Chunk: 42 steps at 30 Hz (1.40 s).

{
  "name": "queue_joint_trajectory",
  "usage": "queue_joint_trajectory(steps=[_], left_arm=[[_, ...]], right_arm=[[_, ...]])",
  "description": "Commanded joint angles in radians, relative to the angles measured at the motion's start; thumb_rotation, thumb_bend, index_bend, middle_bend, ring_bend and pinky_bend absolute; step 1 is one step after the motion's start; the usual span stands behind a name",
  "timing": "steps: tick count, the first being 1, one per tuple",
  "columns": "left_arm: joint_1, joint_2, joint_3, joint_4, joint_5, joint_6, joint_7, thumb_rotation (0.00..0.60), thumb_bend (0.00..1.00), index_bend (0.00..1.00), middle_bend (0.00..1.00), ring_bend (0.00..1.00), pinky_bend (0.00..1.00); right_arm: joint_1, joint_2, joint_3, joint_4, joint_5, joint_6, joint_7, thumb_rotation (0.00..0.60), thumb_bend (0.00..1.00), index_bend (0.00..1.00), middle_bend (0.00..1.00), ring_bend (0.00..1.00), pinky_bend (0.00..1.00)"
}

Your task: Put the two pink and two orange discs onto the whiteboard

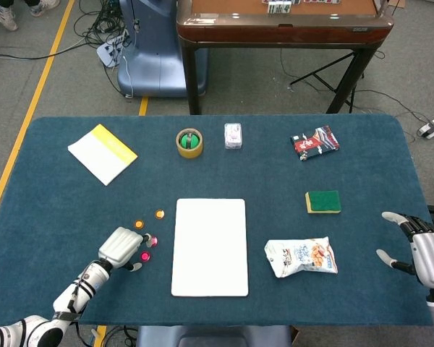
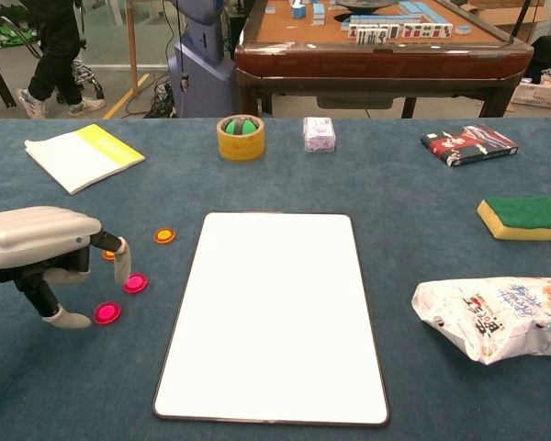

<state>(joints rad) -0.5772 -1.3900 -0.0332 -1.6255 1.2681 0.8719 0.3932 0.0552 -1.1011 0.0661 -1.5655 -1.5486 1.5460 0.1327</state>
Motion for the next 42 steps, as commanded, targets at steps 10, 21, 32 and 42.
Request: queue_joint_trajectory(steps=[10, 21, 32, 42], left_arm=[[-0.022, -0.021, 0.011, 0.022, -0.030, -0.014, -0.016, 0.600, 0.20, 0.54, 1.00, 1.00, 1.00], [-0.032, -0.032, 0.018, 0.038, -0.052, -0.012, -0.019, 0.600, 0.21, 0.54, 1.00, 1.00, 1.00], [-0.041, -0.040, 0.028, 0.046, -0.063, -0.011, -0.016, 0.600, 0.25, 0.54, 1.00, 1.00, 1.00], [-0.045, -0.049, 0.035, 0.056, -0.072, -0.004, -0.008, 0.600, 0.25, 0.55, 1.00, 1.00, 1.00]], right_arm=[[0.001, 0.000, 0.000, -0.001, 0.000, -0.002, -0.003, 0.600, 0.00, 0.28, 0.34, 0.31, 0.40], [0.002, 0.000, 0.000, -0.001, 0.001, -0.006, -0.004, 0.600, 0.00, 0.28, 0.34, 0.31, 0.40], [0.002, -0.001, 0.001, -0.001, 0.003, -0.007, -0.004, 0.600, 0.00, 0.28, 0.34, 0.31, 0.40], [0.002, -0.001, 0.001, 0.001, 0.002, -0.006, -0.002, 0.600, 0.00, 0.28, 0.34, 0.31, 0.40]])
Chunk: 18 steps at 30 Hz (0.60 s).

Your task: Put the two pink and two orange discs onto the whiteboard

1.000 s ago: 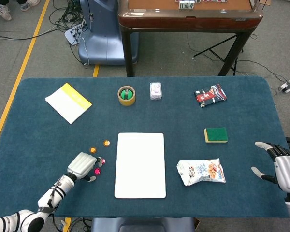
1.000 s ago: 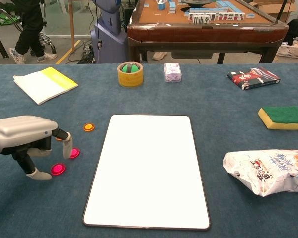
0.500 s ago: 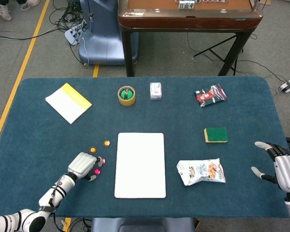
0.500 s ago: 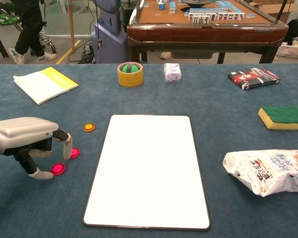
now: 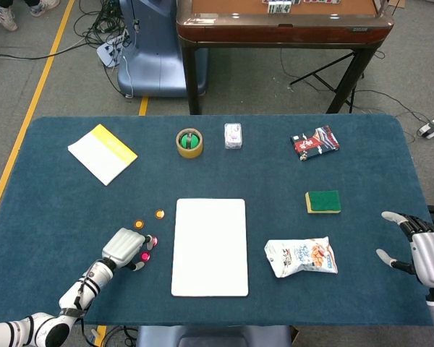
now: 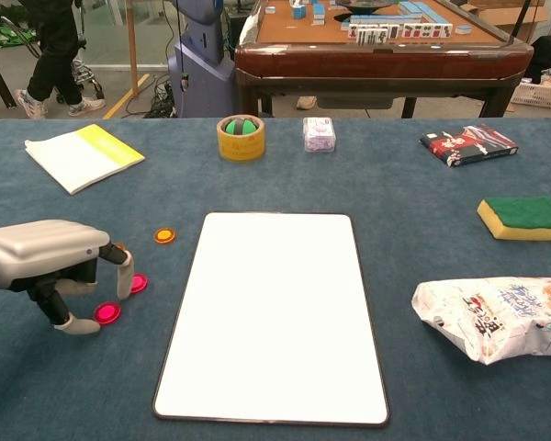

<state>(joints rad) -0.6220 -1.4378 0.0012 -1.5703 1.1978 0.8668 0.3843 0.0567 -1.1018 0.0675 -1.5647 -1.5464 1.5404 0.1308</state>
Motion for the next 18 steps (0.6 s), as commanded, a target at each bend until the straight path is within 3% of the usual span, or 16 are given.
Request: queue_joint_trajectory(steps=[1, 18], left_arm=[[0.000, -0.001, 0.002, 0.002, -0.002, 0.001, 0.001, 0.600, 0.25, 0.55, 1.00, 1.00, 1.00], [-0.002, -0.012, 0.012, 0.016, -0.001, 0.009, -0.001, 0.600, 0.26, 0.58, 1.00, 1.00, 1.00]], right_arm=[[0.000, 0.000, 0.000, 0.000, 0.000, -0.001, 0.000, 0.600, 0.00, 0.28, 0.34, 0.31, 0.40], [0.001, 0.000, 0.001, -0.001, 0.003, -0.004, -0.001, 0.600, 0.00, 0.28, 0.34, 0.31, 0.40]])
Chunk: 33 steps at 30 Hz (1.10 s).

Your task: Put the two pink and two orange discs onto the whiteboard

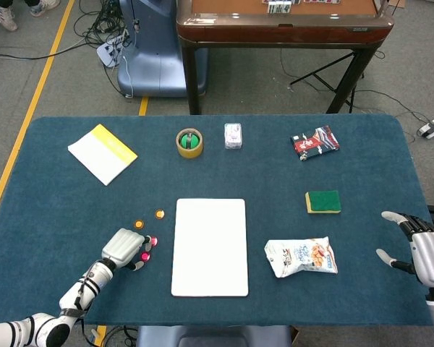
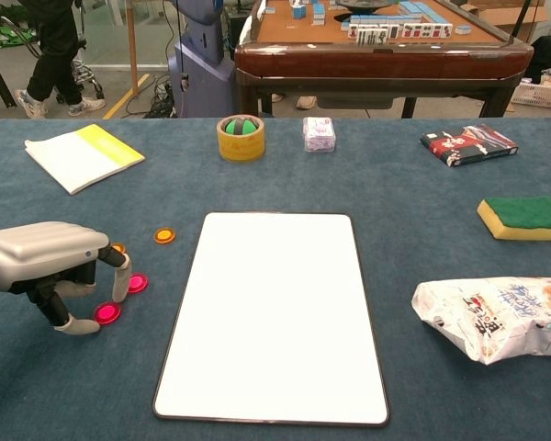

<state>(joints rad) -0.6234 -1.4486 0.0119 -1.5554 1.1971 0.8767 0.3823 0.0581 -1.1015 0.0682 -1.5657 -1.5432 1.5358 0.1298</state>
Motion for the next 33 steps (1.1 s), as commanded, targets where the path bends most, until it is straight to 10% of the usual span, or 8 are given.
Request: queue_joint_trajectory(steps=[1, 33], left_arm=[[-0.001, -0.002, 0.002, 0.002, -0.001, -0.001, 0.002, 0.600, 0.26, 0.58, 1.00, 1.00, 1.00], [-0.028, 0.011, -0.012, -0.098, 0.014, 0.025, 0.054, 0.600, 0.32, 0.68, 1.00, 1.00, 1.00]], right_arm=[[0.000, 0.000, 0.000, 0.000, 0.000, 0.001, 0.000, 0.600, 0.00, 0.28, 0.34, 0.31, 0.40], [-0.009, 0.006, 0.003, 0.000, -0.002, 0.018, 0.017, 0.600, 0.00, 0.28, 0.34, 0.31, 0.40]])
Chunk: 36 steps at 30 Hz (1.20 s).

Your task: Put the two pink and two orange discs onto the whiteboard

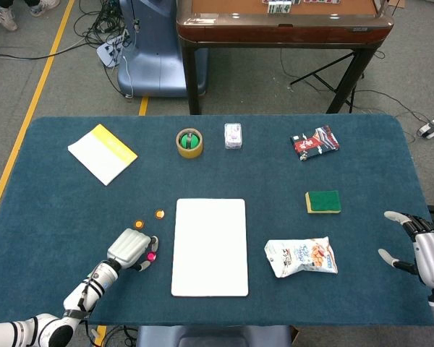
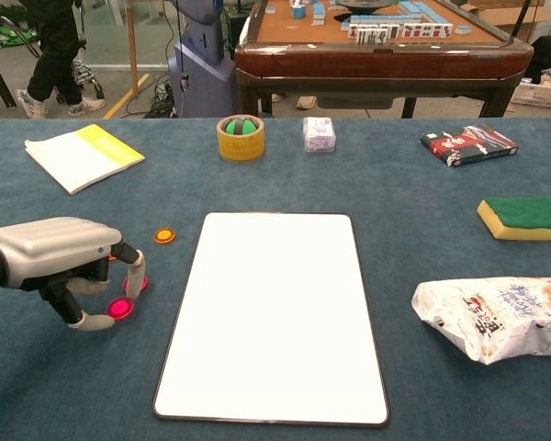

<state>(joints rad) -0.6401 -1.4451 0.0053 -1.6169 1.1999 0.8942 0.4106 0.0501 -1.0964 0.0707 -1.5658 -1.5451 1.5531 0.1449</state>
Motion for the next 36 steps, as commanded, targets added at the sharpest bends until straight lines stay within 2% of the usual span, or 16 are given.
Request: queue_joint_trajectory(steps=[1, 14, 20, 24, 27, 32, 36], left_arm=[[-0.015, 0.007, -0.007, -0.049, 0.012, 0.009, 0.038, 0.600, 0.32, 0.68, 1.00, 1.00, 1.00], [-0.104, -0.087, -0.031, -0.112, -0.085, 0.005, 0.274, 0.600, 0.32, 0.66, 1.00, 1.00, 1.00], [-0.132, -0.128, -0.019, -0.131, -0.124, 0.020, 0.361, 0.600, 0.32, 0.61, 1.00, 1.00, 1.00], [-0.141, -0.137, -0.014, -0.140, -0.143, 0.033, 0.384, 0.600, 0.32, 0.46, 1.00, 1.00, 1.00], [-0.145, -0.134, -0.010, -0.144, -0.156, 0.043, 0.394, 0.600, 0.32, 0.38, 1.00, 1.00, 1.00], [-0.145, -0.119, -0.014, -0.136, -0.174, 0.065, 0.388, 0.600, 0.31, 0.34, 1.00, 1.00, 1.00], [-0.139, -0.106, -0.021, -0.117, -0.176, 0.094, 0.375, 0.600, 0.31, 0.39, 1.00, 1.00, 1.00]], right_arm=[[-0.001, 0.001, 0.000, 0.000, -0.001, 0.001, 0.003, 0.600, 0.00, 0.28, 0.34, 0.31, 0.40], [-0.017, 0.014, 0.003, 0.006, -0.006, 0.034, 0.043, 0.600, 0.00, 0.28, 0.34, 0.31, 0.40], [-0.025, 0.017, 0.006, 0.011, -0.008, 0.049, 0.063, 0.600, 0.00, 0.28, 0.34, 0.31, 0.40], [-0.027, 0.018, 0.006, 0.014, -0.009, 0.052, 0.070, 0.600, 0.00, 0.28, 0.34, 0.31, 0.40], [-0.027, 0.018, 0.007, 0.014, -0.010, 0.052, 0.071, 0.600, 0.00, 0.28, 0.34, 0.31, 0.40], [-0.025, 0.017, 0.006, 0.015, -0.012, 0.048, 0.069, 0.600, 0.00, 0.28, 0.34, 0.31, 0.40], [-0.023, 0.016, 0.005, 0.014, -0.013, 0.043, 0.065, 0.600, 0.00, 0.28, 0.34, 0.31, 0.40]])
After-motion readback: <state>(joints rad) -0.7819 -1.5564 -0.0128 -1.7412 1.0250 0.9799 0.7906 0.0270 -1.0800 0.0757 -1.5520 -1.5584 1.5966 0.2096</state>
